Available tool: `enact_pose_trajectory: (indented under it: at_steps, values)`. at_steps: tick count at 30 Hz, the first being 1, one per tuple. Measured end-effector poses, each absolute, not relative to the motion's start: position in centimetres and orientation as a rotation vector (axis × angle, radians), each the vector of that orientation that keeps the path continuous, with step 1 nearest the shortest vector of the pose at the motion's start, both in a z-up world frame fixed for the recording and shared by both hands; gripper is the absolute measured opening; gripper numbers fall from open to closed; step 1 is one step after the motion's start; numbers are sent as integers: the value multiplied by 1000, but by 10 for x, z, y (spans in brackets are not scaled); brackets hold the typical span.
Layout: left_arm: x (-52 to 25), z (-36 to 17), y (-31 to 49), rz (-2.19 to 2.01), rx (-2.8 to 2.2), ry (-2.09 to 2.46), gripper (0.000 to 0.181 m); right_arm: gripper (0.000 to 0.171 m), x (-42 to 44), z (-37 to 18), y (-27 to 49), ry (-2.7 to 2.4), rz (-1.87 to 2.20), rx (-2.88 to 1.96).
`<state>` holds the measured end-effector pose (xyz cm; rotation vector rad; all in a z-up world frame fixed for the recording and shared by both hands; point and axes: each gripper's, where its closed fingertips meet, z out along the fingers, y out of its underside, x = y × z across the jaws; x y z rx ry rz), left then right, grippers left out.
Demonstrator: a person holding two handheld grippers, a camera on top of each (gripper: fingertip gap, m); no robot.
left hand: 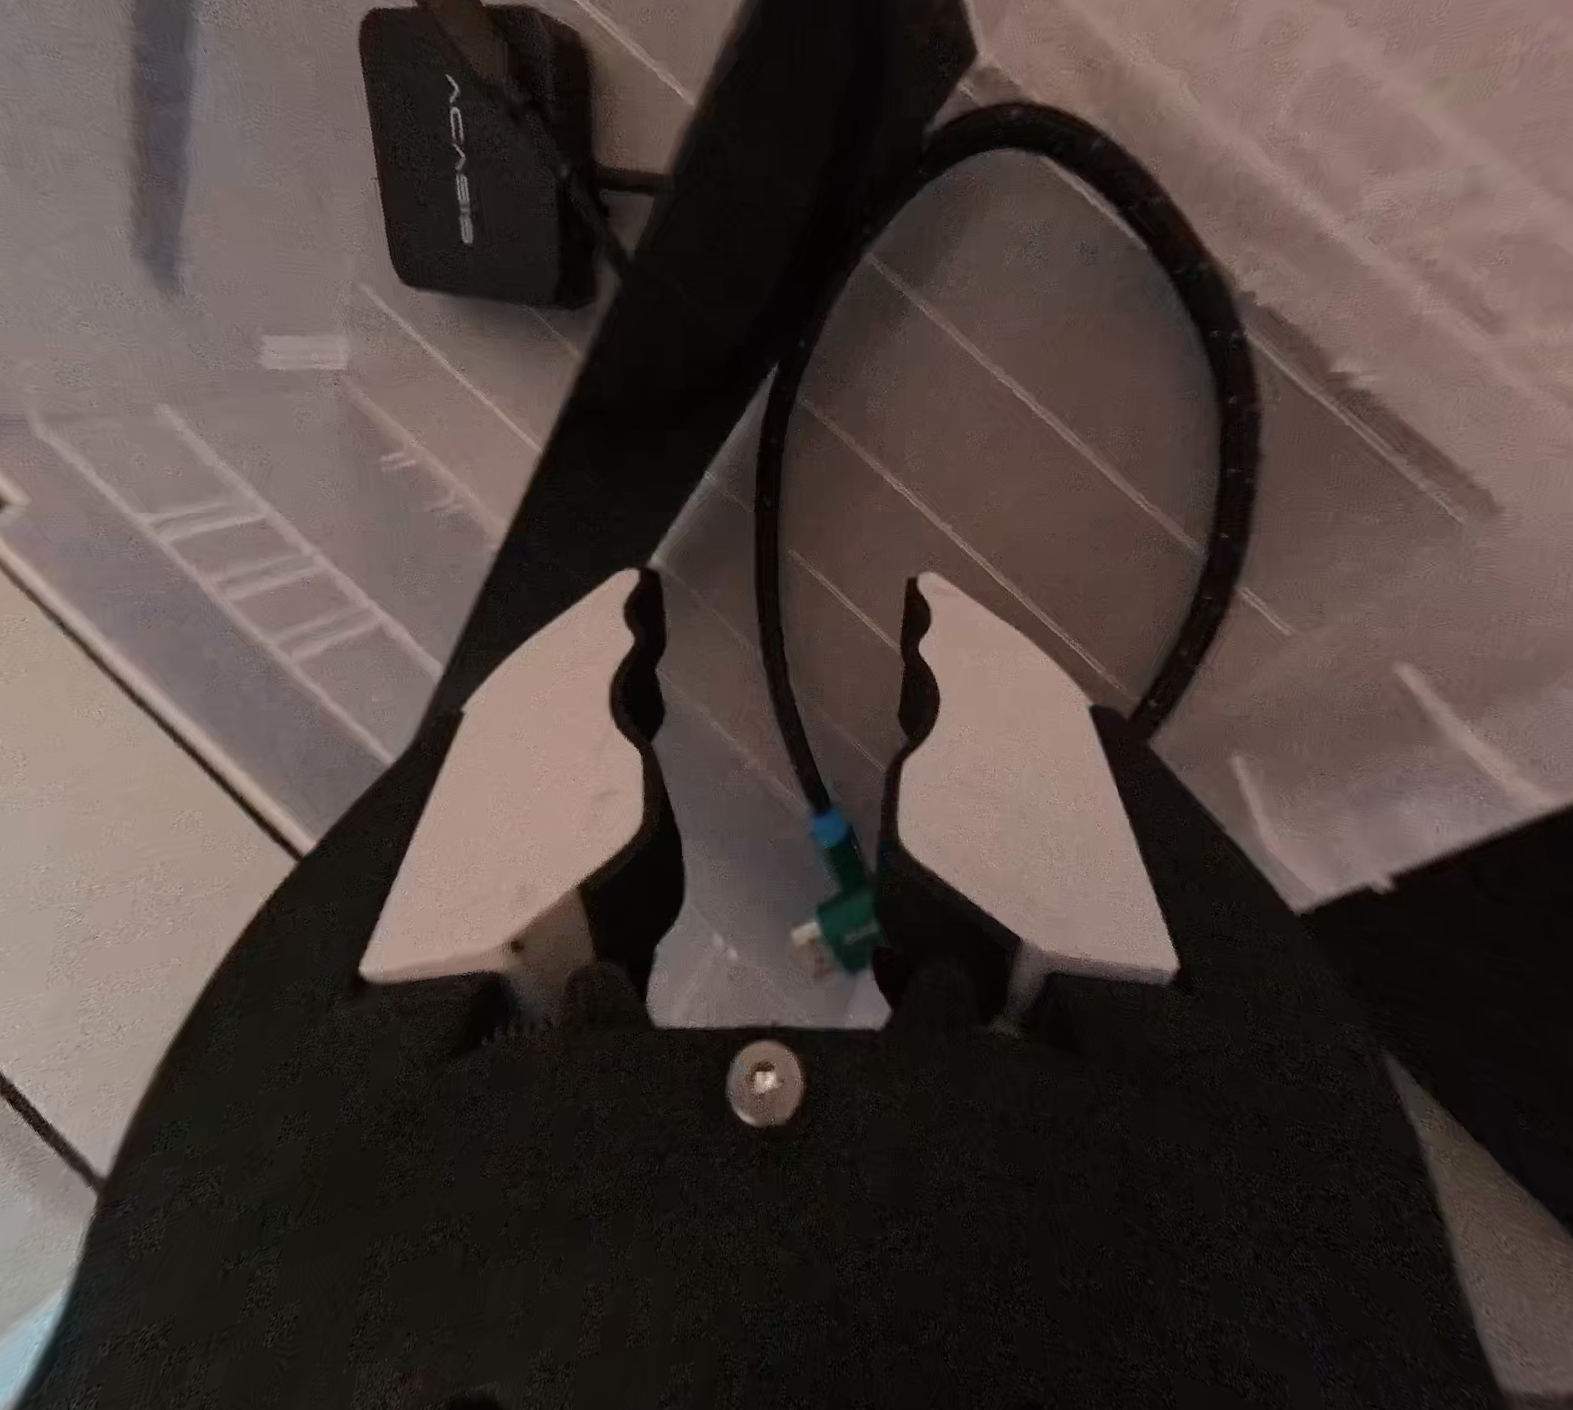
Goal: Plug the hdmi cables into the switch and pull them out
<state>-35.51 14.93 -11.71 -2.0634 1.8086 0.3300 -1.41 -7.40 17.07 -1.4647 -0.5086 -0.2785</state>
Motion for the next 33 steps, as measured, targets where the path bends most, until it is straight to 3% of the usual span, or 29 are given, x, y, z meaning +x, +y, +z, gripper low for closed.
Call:
enact_pose_trajectory:
  at_steps: [3, 6, 10, 18, 19, 24, 28, 33]
  values:
    - [-349, -133, 161, 160, -2207, 1939, 37, 60, -12, 171, -59, -535, -298, -1470]
    - [-359, -143, 166, 243, -2237, 2084, 58, 59, -8, 157, -48, -516, -237, -1496]
    - [-370, -150, 183, 335, -2252, 2072, 60, 59, -5, 136, -41, -538, -214, -1565]
    - [-368, -154, 168, 91, -2530, 1846, 28, 59, -11, 148, -66, -562, -239, -1531]
    - [-373, -154, 173, 189, -2483, 1848, 8, 59, -11, 151, -73, -569, -245, -1522]
    - [-384, -150, 166, 388, -2340, 1966, 8, 57, -3, 166, -93, -544, -250, -1479]
    - [-381, -100, 169, 442, -2226, 1871, 7, 57, 8, 171, -96, -505, -266, -1473]
    - [-360, 33, 145, 467, -1903, 1692, 7, 57, 21, 177, -100, -459, -296, -1465]
